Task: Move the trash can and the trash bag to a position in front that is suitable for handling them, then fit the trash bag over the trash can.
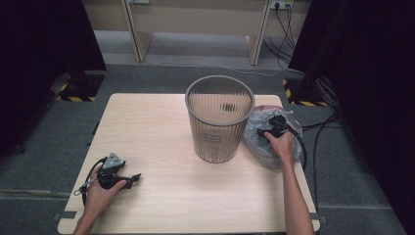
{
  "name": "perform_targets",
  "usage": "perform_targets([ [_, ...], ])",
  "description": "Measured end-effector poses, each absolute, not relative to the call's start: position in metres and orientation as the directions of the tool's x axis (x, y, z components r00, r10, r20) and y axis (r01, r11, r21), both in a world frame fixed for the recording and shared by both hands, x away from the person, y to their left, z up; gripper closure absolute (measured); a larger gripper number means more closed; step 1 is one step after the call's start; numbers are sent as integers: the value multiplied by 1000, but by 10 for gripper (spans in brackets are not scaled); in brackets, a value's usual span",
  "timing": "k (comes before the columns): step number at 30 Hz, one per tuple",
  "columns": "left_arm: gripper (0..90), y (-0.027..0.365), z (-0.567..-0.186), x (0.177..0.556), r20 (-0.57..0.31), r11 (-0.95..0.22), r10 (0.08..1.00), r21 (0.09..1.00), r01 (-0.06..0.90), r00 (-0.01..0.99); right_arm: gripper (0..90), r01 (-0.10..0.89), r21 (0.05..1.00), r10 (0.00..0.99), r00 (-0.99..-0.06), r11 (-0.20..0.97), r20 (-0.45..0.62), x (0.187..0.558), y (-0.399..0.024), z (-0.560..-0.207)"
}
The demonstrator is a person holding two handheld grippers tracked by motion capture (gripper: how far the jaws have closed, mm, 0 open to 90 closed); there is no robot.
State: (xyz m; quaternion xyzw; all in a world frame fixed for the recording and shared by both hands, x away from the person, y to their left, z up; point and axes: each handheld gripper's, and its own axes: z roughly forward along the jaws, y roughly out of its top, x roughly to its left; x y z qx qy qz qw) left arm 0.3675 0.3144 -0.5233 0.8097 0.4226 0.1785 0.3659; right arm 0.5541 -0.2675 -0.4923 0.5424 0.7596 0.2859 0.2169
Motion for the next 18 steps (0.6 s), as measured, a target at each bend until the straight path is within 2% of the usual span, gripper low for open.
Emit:
perform_targets([
  [8, 136, 314, -523, 367, -17, -380, 812, 742, 551, 583, 321, 681, 677, 935, -353, 278, -29, 542, -266, -502],
  [18, 136, 314, -523, 367, -20, -378, 812, 743, 552, 583, 631, 638, 708, 922, -384, 302, -47, 525, -273, -501],
])
